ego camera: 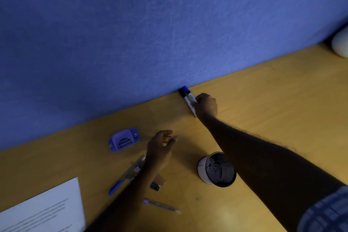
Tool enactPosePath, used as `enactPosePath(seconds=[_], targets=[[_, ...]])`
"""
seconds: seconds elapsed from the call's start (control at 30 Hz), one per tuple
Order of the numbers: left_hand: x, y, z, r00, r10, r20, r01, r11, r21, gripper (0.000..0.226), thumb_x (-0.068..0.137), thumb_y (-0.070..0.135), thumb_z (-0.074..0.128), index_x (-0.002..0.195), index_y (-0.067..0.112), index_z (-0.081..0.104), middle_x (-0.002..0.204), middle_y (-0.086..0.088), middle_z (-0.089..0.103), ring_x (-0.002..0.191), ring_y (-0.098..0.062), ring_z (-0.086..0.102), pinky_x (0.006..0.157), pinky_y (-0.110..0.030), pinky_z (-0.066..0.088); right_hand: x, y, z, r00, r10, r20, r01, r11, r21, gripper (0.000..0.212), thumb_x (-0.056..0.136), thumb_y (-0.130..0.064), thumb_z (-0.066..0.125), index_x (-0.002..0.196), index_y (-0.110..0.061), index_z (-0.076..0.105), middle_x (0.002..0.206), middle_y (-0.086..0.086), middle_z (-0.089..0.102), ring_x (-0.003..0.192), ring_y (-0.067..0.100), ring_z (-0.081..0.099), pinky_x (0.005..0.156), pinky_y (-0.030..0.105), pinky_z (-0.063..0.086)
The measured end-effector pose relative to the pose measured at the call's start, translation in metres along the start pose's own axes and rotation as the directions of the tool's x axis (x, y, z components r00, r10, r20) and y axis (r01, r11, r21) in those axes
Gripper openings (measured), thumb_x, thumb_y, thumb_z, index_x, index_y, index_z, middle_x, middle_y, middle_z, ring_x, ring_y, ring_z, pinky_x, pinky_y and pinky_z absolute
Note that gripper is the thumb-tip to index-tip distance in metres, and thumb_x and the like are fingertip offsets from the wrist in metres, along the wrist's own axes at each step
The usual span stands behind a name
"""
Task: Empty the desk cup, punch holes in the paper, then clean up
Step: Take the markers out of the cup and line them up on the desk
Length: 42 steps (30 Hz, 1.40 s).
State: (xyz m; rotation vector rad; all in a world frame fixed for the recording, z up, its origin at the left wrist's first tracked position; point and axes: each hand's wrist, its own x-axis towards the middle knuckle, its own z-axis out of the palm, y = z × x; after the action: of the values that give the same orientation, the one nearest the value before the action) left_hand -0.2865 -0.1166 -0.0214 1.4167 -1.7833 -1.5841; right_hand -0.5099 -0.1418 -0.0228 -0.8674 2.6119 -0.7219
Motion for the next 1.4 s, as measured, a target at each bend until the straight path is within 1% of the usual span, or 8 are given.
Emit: enactPosePath(seconds=[0.23,0.37,0.5,0.7,0.9,1.1,1.27,1.4], targets=[[-0.004,-0.005,0.003,1.000,-0.022,0.010,0.022,1.000,0.001,0.028,0.089,0.030,0.066,0.115,0.019,0.063,0.102,0.008,0.067,0.091,-0.001,0.062,0.067,-0.014,0.047,0.006,0.007,-0.007,1.000,0.020,0.016,-0.019,0.999,-0.051,0.011,0.088,-0.018,0.064,0.098,-0.018,0.066,0.092,0.002,0.066,0.079,0.016,0.061,0.068,0.036,0.058],[-0.005,-0.005,0.002,1.000,-0.026,0.010,0.026,1.000,0.002,0.027,0.089,0.031,0.066,0.113,0.020,0.063,0.102,0.007,0.067,0.091,-0.002,0.063,0.066,-0.014,0.048,0.007,0.007,-0.006,1.000,-0.010,0.021,0.012,0.996,-0.086,0.012,0.087,-0.018,0.065,0.099,-0.017,0.064,0.091,0.002,0.065,0.078,0.016,0.059,0.062,0.031,0.053],[-0.007,-0.006,-0.001,1.000,-0.020,-0.012,0.020,1.000,0.007,0.025,0.089,0.030,0.067,0.111,0.019,0.064,0.097,0.010,0.066,0.089,0.000,0.062,0.067,-0.012,0.047,0.007,0.005,-0.007,0.999,-0.008,0.036,0.013,0.992,-0.126,0.013,0.089,-0.020,0.062,0.100,-0.013,0.065,0.094,0.006,0.066,0.083,0.020,0.062,0.072,0.042,0.058],[-0.008,-0.007,-0.004,1.000,-0.022,-0.010,0.022,1.000,0.011,0.026,0.090,0.028,0.066,0.113,0.017,0.063,0.100,0.007,0.066,0.091,0.001,0.061,0.067,-0.012,0.047,0.005,0.003,-0.009,0.999,-0.016,0.042,0.024,0.985,-0.172,0.015,0.091,-0.023,0.059,0.101,-0.013,0.066,0.097,0.006,0.066,0.086,0.020,0.061,0.074,0.042,0.058],[-0.011,-0.006,-0.004,1.000,-0.001,-0.003,0.001,0.999,0.034,0.025,0.090,0.026,0.066,0.113,0.018,0.063,0.101,0.007,0.066,0.090,0.001,0.061,0.065,-0.011,0.047,0.001,0.003,-0.012,0.997,-0.044,0.060,0.051,0.991,-0.126,0.027,0.093,-0.035,0.056,0.110,-0.014,0.064,0.105,0.006,0.065,0.092,0.019,0.060,0.077,0.040,0.056],[-0.014,-0.005,-0.007,1.000,0.007,0.001,-0.007,1.000,0.027,0.026,0.090,0.027,0.065,0.115,0.018,0.062,0.101,0.009,0.066,0.091,0.001,0.061,0.064,-0.006,0.048,-0.006,0.000,-0.010,0.993,-0.094,0.067,0.104,0.982,-0.159,0.054,0.085,-0.052,0.064,0.124,-0.016,0.058,0.114,0.005,0.063,0.097,0.020,0.059,0.074,0.037,0.056],[-0.020,-0.006,-0.023,1.000,0.020,-0.015,-0.019,0.999,0.043,0.025,0.090,0.027,0.066,0.114,0.019,0.064,0.103,0.009,0.067,0.094,0.001,0.062,0.068,-0.010,0.047,-0.013,-0.002,-0.017,0.987,-0.084,0.137,0.109,0.977,-0.183,0.057,0.082,-0.046,0.068,0.129,-0.018,0.052,0.118,0.006,0.062,0.103,0.023,0.059,0.078,0.043,0.057],[-0.032,-0.010,-0.043,0.997,0.050,-0.051,-0.047,0.997,0.066,0.021,0.090,0.022,0.067,0.110,0.017,0.065,0.098,0.012,0.068,0.096,-0.003,0.064,0.073,-0.010,0.045,-0.027,-0.009,-0.025,0.983,-0.128,0.130,0.149,0.973,-0.173,0.057,0.083,-0.041,0.069,0.131,-0.015,0.052,0.121,0.009,0.062,0.105,0.027,0.059,0.078,0.045,0.057]])
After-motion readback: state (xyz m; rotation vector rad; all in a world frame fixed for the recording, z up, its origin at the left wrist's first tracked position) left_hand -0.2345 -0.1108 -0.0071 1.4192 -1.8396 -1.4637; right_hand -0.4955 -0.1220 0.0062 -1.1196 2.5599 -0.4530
